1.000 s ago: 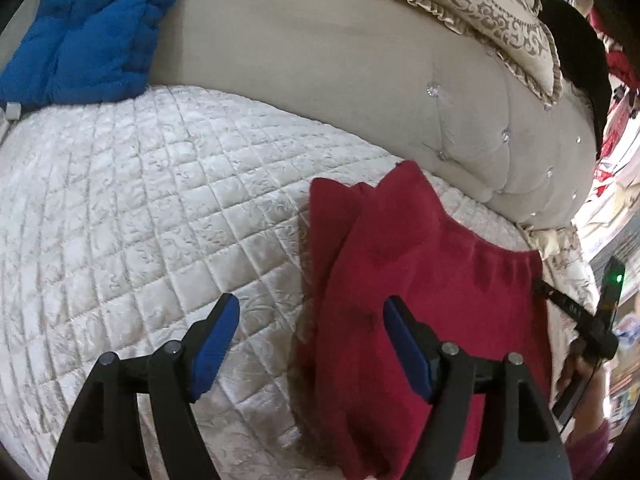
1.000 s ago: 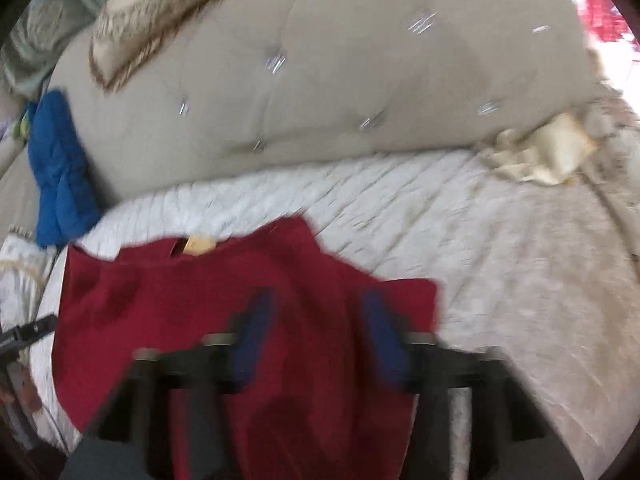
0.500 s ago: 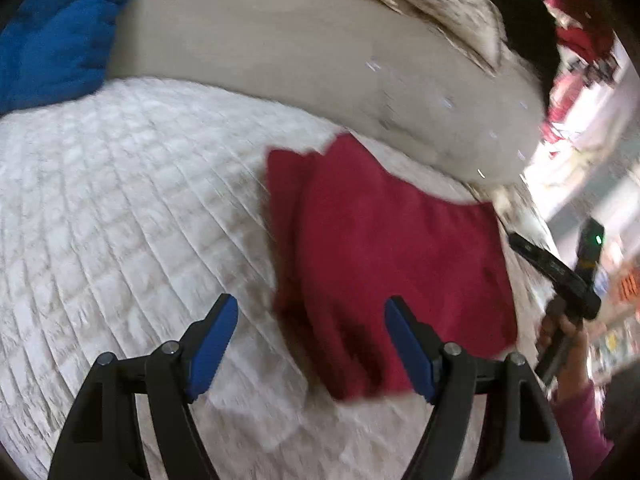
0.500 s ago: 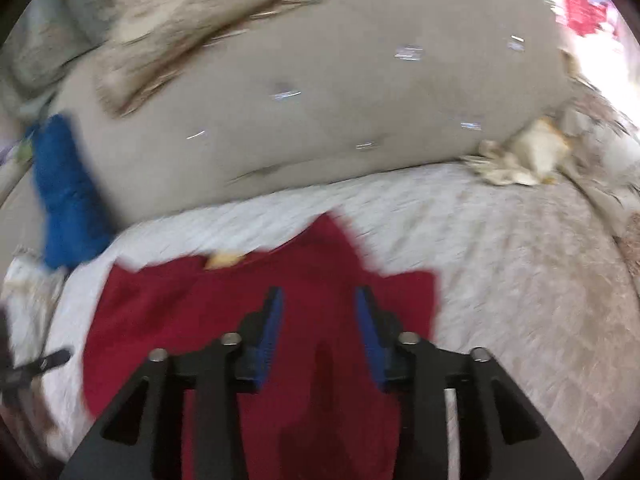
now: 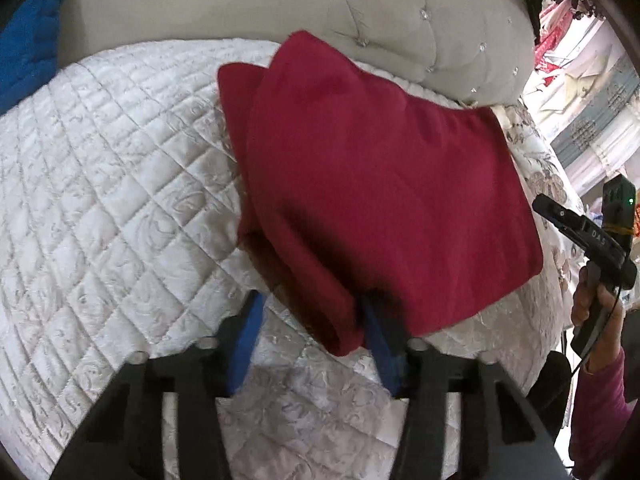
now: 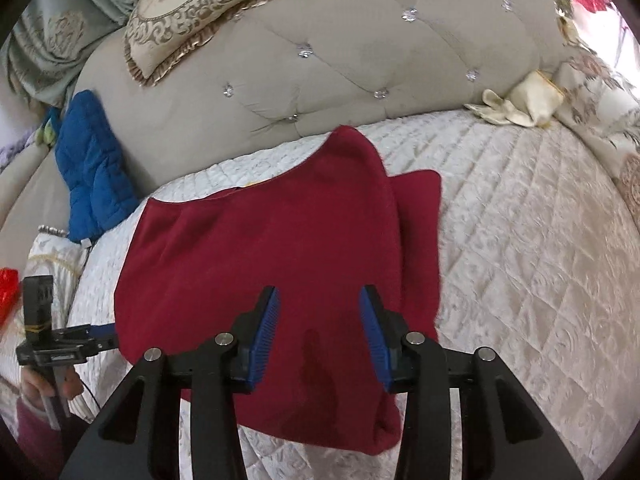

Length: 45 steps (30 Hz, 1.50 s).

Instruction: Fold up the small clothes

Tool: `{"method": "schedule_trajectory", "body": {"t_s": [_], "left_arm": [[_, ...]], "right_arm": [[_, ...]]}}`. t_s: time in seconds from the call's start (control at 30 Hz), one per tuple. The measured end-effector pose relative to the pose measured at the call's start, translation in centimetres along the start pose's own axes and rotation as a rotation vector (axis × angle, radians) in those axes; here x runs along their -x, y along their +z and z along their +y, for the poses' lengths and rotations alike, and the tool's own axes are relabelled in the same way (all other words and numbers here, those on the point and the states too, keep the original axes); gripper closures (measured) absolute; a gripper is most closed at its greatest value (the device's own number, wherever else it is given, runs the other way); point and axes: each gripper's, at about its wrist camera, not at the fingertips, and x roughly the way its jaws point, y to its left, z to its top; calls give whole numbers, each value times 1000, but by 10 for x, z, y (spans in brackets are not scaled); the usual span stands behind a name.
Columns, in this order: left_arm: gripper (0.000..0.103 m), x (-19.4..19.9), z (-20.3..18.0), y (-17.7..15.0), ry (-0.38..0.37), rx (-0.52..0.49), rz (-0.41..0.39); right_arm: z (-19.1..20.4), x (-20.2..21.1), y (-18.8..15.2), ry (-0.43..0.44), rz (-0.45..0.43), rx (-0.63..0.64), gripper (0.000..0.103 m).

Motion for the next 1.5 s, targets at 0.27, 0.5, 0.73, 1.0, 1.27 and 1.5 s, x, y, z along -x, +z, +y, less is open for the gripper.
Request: {"method": "schedule_trajectory", "body": {"t_s": [0.27, 0.5, 0.73, 1.0, 1.27, 1.5], "left_arm": [[95, 29, 1, 4, -37, -14, -67], [95, 28, 16, -1, 55, 7, -50], [95, 18, 9, -8, 98, -1, -16], [38, 38, 26, -1, 5, 152, -126], [36, 27, 15, 15, 114, 155, -169], [36, 9, 32, 22, 223, 202, -156]], "right_arm": [[-8, -1, -5, 1, 10, -26, 83], [-9, 21, -10, -29, -19, 5, 81], [-13, 11, -33, -78, 78, 47, 73], [-16, 16, -51, -88, 109, 99, 103], [38, 30, -2, -39, -70, 174, 88], [150, -86, 39, 165, 40, 313, 88]]}}
